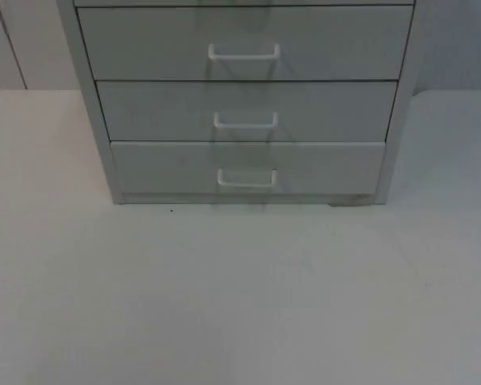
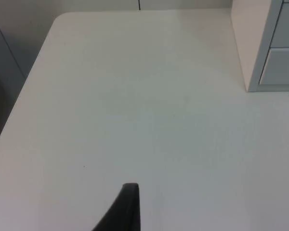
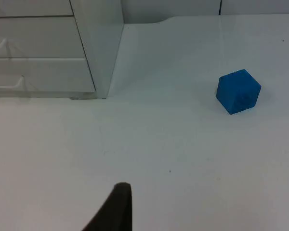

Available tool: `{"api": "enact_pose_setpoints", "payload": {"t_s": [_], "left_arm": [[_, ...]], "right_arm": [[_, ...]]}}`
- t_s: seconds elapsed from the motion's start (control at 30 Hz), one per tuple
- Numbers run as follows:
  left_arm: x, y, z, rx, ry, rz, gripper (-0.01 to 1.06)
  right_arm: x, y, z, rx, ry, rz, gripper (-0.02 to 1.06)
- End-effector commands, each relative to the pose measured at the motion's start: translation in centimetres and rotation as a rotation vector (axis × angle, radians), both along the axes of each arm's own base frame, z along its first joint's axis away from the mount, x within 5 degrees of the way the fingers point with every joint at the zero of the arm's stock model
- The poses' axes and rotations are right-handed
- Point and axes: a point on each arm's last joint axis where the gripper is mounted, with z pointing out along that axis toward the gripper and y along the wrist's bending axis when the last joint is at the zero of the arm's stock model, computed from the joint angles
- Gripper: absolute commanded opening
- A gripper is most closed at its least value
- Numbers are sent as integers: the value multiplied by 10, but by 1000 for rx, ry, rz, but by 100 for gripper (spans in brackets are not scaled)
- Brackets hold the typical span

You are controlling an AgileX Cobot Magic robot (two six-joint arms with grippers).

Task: Open the drawer with the left hand, place the block into the drawer with the right hand, then close the drawer with the left hand.

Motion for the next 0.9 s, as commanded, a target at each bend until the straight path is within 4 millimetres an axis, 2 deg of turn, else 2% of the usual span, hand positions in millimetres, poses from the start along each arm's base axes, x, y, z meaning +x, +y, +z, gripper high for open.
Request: {"api": "enact_pose_setpoints", "payload": {"t_s": [0.0, 0.13, 0.2, 0.33, 0.47, 0.5, 0.6, 0.7, 0.73, 0.87], "left_arm": [[0, 0, 0, 7, -11, -3, 105], [0, -1, 1, 8, -21, -5, 105], [0, -1, 8, 0, -37, -10, 105], [9, -1, 18, 0, 7, -11, 105], [36, -2, 21, 2, 107, -13, 105], [36, -2, 21, 2, 107, -13, 105], [58, -3, 19, -5, 189, -16, 105], [81, -4, 13, -17, 272, -22, 105], [81, -4, 13, -17, 272, -22, 105], [104, -5, 5, -27, 361, -25, 105]], "right_arm": [[4, 0, -1, -3, 20, -8, 105], [12, 1, 3, -2, 54, -7, 105], [18, 1, 10, -2, 58, -7, 105], [28, 1, 23, -1, 46, -8, 105], [49, 2, 40, -1, 32, -11, 105], [49, 2, 40, -1, 32, -11, 105], [69, 2, 49, -1, 35, -13, 105], [91, 3, 53, -2, 76, -14, 105], [91, 3, 53, -2, 76, -14, 105], [122, 4, 46, -7, 156, -16, 105]]}}
